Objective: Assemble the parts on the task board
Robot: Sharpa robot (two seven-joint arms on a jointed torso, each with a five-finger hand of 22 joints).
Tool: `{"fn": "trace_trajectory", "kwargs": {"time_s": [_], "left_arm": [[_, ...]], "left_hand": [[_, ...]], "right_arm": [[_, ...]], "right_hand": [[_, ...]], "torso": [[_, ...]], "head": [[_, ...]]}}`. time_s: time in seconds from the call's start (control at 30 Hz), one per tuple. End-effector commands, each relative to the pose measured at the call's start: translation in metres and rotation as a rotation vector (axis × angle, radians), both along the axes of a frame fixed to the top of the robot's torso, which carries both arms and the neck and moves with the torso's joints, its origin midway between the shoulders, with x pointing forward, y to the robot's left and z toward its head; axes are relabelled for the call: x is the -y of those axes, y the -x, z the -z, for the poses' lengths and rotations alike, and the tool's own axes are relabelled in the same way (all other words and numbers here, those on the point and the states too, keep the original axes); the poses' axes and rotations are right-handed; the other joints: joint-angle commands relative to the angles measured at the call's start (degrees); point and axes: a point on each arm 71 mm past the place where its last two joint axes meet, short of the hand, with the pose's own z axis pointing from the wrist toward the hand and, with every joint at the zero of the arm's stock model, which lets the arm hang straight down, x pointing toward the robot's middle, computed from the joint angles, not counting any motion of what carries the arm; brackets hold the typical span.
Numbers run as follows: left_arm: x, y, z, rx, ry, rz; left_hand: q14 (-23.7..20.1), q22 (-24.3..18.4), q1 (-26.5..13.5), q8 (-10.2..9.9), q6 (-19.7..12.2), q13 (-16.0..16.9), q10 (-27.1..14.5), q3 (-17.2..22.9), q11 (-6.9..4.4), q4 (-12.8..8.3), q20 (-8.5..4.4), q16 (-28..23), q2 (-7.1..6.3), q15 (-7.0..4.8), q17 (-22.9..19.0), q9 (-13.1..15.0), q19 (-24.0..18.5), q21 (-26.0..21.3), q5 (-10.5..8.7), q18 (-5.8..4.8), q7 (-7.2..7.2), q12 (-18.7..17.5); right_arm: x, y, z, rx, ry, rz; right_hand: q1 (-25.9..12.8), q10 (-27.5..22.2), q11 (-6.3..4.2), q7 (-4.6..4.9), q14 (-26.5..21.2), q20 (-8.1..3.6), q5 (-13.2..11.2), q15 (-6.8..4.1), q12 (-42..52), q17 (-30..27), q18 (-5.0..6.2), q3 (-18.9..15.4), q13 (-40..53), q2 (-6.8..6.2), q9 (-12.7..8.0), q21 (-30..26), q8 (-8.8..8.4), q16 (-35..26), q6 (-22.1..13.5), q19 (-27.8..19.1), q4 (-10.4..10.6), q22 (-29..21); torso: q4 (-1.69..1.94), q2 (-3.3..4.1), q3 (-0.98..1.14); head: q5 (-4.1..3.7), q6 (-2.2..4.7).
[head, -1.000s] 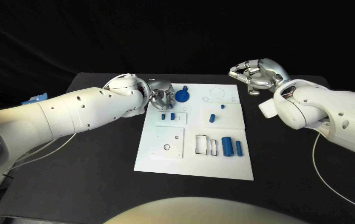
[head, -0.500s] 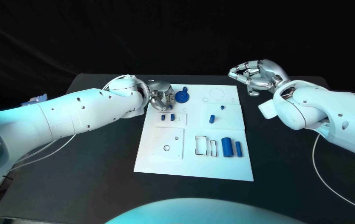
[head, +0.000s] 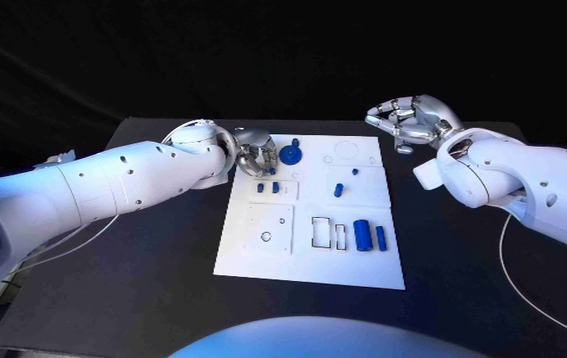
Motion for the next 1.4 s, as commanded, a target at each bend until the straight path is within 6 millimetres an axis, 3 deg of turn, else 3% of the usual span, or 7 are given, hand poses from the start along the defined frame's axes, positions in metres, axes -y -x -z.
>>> {"fn": "trace_trajectory", "kwargs": {"time_s": [0.03, 0.3, 0.5, 0.63, 0.67, 1.17, 1.4], "left_arm": [[0.000, 0.001, 0.000, -0.015, -0.002, 0.003], [-0.014, 0.001, -0.001, -0.004, 0.008, -0.022], [-0.032, -0.001, -0.011, 0.009, 0.176, -0.087], [-0.048, -0.001, -0.022, -0.017, 0.463, -0.167], [-0.050, -0.001, -0.024, -0.027, 0.527, -0.185], [-0.066, 0.009, -0.041, -0.234, 1.226, -0.268], [-0.061, 0.015, -0.044, -0.254, 1.304, -0.245]], "left_hand": [[-0.5, -0.5, -0.7, -0.4, -0.7, -0.2, -0.9, -0.2, 0.12, 0.0, 0.12, -0.3, -0.28, 0.23, -0.4, -0.2, -0.7, -0.5, 0.05, -0.44, -0.08, -0.6], [-0.9, -1.1, -0.4, -0.6, -0.9, -0.5, -2.2, 0.0, 0.51, -0.3, 0.44, -0.5, -0.17, 0.57, -1.2, -0.5, -1.2, -1.0, 0.22, -0.31, 0.01, -1.2], [-1.1, -1.6, 0.1, 0.1, 0.6, -0.3, -0.7, 0.7, 0.54, -0.8, 0.57, -0.5, 0.57, 0.65, -1.7, -0.6, -1.6, -1.2, 0.20, -0.15, 0.80, -0.2], [-7.3, -12.1, -0.1, 0.7, 1.6, -0.1, -0.6, 0.9, 0.70, -1.0, 0.54, -6.9, 1.24, 0.64, -15.1, -0.8, -10.3, -8.6, 0.12, 2.18, 1.00, 0.7], [-12.3, -18.3, 0.1, 0.8, 1.5, -0.1, -1.5, 1.1, 0.94, -1.2, 0.60, -12.1, 2.04, 0.75, -24.8, -1.0, -15.8, -13.4, 0.10, 3.44, 1.17, 1.0], [-29.0, -30.1, -3.1, 3.0, 1.6, -0.5, 2.9, -2.6, 0.65, -0.4, 3.90, -36.8, 2.64, 3.03, -37.5, -1.7, -27.9, -34.0, 0.06, 2.84, 0.75, 3.7], [-26.7, -35.2, -2.6, 3.7, 1.5, -2.6, 5.5, -2.3, 0.96, -0.9, 5.23, -45.7, 2.99, 3.60, -40.1, -1.9, -26.3, -41.4, 0.02, 3.20, 1.08, -1.3]], "right_arm": [[0.000, 0.000, 0.000, 0.001, 0.001, -0.010], [0.003, -0.002, 0.002, 0.020, 0.083, -0.030], [0.002, -0.002, 0.003, 0.089, 0.279, -0.101], [-0.003, 0.000, 0.005, 0.170, 0.475, -0.162], [-0.005, 0.001, 0.005, 0.188, 0.517, -0.167], [-0.032, 0.011, 0.020, 0.326, 0.941, -0.235], [-0.044, 0.014, 0.029, 0.333, 0.984, -0.265]], "right_hand": [[-0.1, -4.7, 0.01, 0.18, 0.7, 0.01, 0.4, -0.19, -3.9, -1.6, 1.39, -0.5, -5.1, 0.37, -0.2, -2.4, 0.19, -1.3, -0.6, -1.4, 0.0, -1.4], [6.5, -12.0, -0.39, -0.08, -2.2, -0.34, -0.7, -0.62, -17.7, -9.4, 2.53, 3.7, -19.3, 0.50, -1.0, -9.4, 1.65, -6.3, 0.0, -4.4, -2.4, -5.3], [9.2, -8.1, -0.61, -0.34, -1.7, -0.84, -1.4, -0.88, -33.3, -10.2, 2.47, 19.1, -32.8, -4.32, -2.8, -9.6, 1.87, -6.9, 4.3, -3.7, -7.8, -4.4], [6.2, -5.8, -0.52, -0.62, -1.3, -0.77, -2.6, -0.86, -42.3, -10.1, 2.28, 22.8, -38.9, -5.52, -3.2, -8.8, 2.54, -6.8, 7.0, -3.0, -10.4, -3.4], [5.8, -4.9, -0.65, -0.83, -1.2, -0.83, -2.7, -0.96, -43.8, -10.0, 2.26, 23.3, -39.8, -5.50, -3.2, -8.6, 2.64, -6.7, 7.5, -2.8, -11.0, -3.2], [2.0, -5.1, 0.03, -0.87, -0.1, -0.63, -4.9, -0.34, -50.1, -7.7, 1.61, 23.4, -45.0, -7.81, -4.2, -6.0, 1.57, -5.3, 7.7, -0.9, -12.0, -1.2], [1.9, -4.8, 0.10, -0.67, 0.2, -0.63, -5.0, -0.27, -50.4, -6.9, 1.30, 23.4, -45.3, -8.02, -4.3, -4.5, 1.41, -4.7, 7.7, -0.1, -12.1, -0.3]], "torso": [[0.01, 0.01, -0.01], [0.01, -0.05, -0.05], [0.01, -0.05, -0.05], [-0.08, 0.00, -0.03], [-0.11, 0.02, -0.04], [0.13, 0.14, -0.18], [0.11, 0.08, -0.11]], "head": [[-0.09, -0.01], [-0.28, 0.14], [-1.05, 0.65], [-2.32, 1.10], [-2.41, 1.22], [-4.80, 1.75], [-4.71, 1.65]]}}
